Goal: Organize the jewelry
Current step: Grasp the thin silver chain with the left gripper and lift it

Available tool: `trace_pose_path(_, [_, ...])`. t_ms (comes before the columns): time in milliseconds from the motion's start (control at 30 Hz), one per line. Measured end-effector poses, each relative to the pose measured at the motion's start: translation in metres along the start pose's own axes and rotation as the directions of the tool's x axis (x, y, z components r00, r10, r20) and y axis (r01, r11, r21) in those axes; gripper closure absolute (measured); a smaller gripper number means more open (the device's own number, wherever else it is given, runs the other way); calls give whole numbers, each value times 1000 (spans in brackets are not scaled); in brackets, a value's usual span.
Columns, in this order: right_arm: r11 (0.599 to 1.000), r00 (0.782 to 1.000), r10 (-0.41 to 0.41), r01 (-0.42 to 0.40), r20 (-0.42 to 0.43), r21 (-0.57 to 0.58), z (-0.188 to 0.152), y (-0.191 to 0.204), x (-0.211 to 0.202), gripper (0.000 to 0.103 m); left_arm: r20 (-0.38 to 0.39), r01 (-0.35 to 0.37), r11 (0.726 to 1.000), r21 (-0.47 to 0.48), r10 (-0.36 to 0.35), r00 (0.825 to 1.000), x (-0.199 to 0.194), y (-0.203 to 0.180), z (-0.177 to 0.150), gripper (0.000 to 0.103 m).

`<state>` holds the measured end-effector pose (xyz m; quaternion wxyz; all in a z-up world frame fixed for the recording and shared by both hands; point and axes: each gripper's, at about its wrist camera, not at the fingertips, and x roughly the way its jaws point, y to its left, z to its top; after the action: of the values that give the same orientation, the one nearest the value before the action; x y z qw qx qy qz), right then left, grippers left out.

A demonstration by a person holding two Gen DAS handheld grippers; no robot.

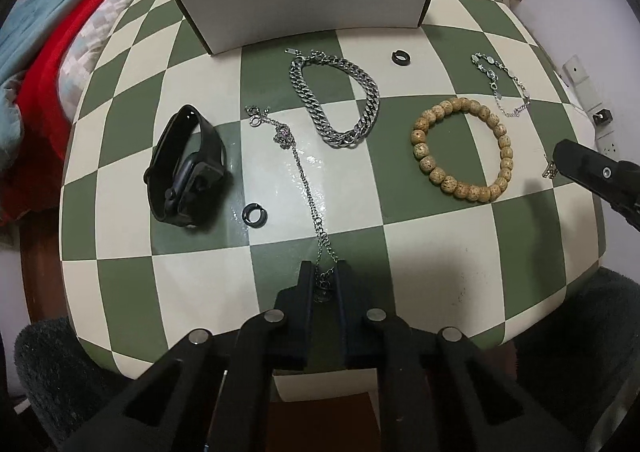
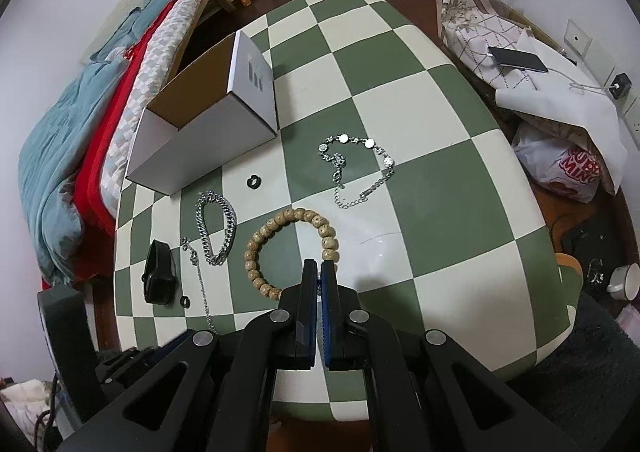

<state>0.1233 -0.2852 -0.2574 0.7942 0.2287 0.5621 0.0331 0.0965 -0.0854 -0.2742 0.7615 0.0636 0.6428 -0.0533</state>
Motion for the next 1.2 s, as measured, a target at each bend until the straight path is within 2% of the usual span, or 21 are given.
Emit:
trace_pose_path(133, [1000,1000,-2,2,2,1,-1,0,0,101,10,-5,1000,-12,5,1000,-6,7,6,96])
trace_pose_path(333, [1000,1000,6,-6,21,6,2,2,-8,101,87,21,999,-40,-17,996,-45,22,13,96])
trace_pose_path(633, [999,996,46,-47,82,7,16,13,-37,101,233,110,985,-131,-78,969,-103,52,44,96])
trace_pose_path(700, [998,994,60,-61,95,7,19,16,-43,101,247,128,981,-148,-88,965,-107,60,55,96])
trace_pose_path(933, [996,989,88,-88,117,-3,21,23,-57,101,270,152,970,-189,-97,958,-122,80,56,97])
trace_pose_path(1200, [994,984,111,-107,138,-36,27,37,-75,101,373,165,975,-150,-99,922,-170,82,72,97])
